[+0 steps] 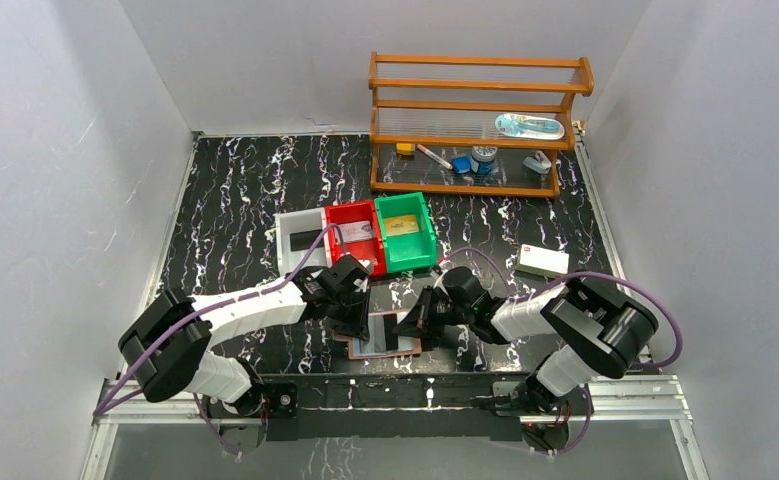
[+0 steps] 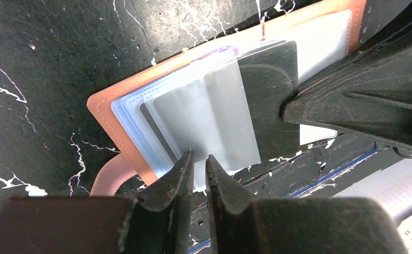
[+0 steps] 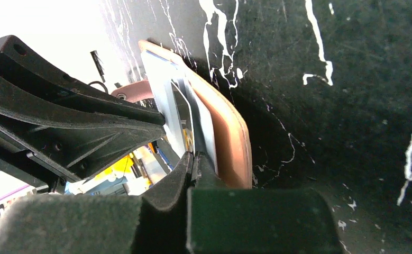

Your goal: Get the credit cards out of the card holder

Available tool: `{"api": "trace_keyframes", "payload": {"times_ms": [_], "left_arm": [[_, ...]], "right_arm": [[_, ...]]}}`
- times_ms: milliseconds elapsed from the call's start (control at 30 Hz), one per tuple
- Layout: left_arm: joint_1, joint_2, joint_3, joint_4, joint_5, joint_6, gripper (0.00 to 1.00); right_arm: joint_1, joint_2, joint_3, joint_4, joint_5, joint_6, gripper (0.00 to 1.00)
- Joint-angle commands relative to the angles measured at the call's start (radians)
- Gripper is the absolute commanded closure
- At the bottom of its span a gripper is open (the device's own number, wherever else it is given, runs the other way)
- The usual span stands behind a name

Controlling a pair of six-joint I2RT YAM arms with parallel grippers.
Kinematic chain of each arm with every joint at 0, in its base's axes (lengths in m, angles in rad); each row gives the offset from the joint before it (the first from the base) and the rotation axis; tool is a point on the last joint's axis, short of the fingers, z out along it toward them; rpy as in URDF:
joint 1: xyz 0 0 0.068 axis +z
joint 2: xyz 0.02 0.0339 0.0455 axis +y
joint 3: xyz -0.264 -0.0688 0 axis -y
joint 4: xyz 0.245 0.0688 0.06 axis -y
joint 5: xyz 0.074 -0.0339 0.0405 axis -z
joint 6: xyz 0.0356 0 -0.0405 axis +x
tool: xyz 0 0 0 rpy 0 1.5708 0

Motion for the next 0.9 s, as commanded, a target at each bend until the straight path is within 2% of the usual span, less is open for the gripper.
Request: {"api": "trace_keyframes", "payload": {"times_ms": [0, 67, 267, 500, 533, 700, 767, 867], "left_arm": [[-0.001, 0.003, -0.028, -0.057, -0.009, 0.045, 0.85], [0.0, 0.021, -0.022, -0.04, 0.039, 0.072, 0.85], [-0.001, 0.056, -0.01, -0.06, 0.028, 0.077, 0.87], [-0.001, 0.058, -0.019, -0.06, 0.032, 0.072, 0.87], [-0.001, 0.058, -0.019, -0.06, 0.032, 0.072, 0.88], [0.0, 0.052, -0.01, -0.074, 0.014, 0.069, 0.88], [0.0, 0.034, -0.01, -0.078, -0.004, 0.06, 0.87], [0.0, 0.0, -0.011, -0.074, -0.02, 0.039, 0.8]], "right_arm": [[-0.008, -0.013, -0.017, -0.035, 0.01, -0.029, 0.93], [-0.008, 0.003, -0.015, -0.011, 0.007, -0.017, 0.85], [-0.006, 0.093, -0.006, 0.112, -0.004, 0.04, 0.74], [-0.006, 0.134, -0.018, 0.166, 0.006, 0.051, 0.72], [-0.007, 0.134, -0.017, 0.163, 0.005, 0.046, 0.73], [-0.008, 0.092, -0.019, 0.102, 0.03, 0.023, 0.99], [-0.008, 0.047, -0.017, 0.023, 0.067, -0.001, 1.0], [-0.011, -0.043, -0.013, -0.08, 0.104, -0.04, 1.0]]}}
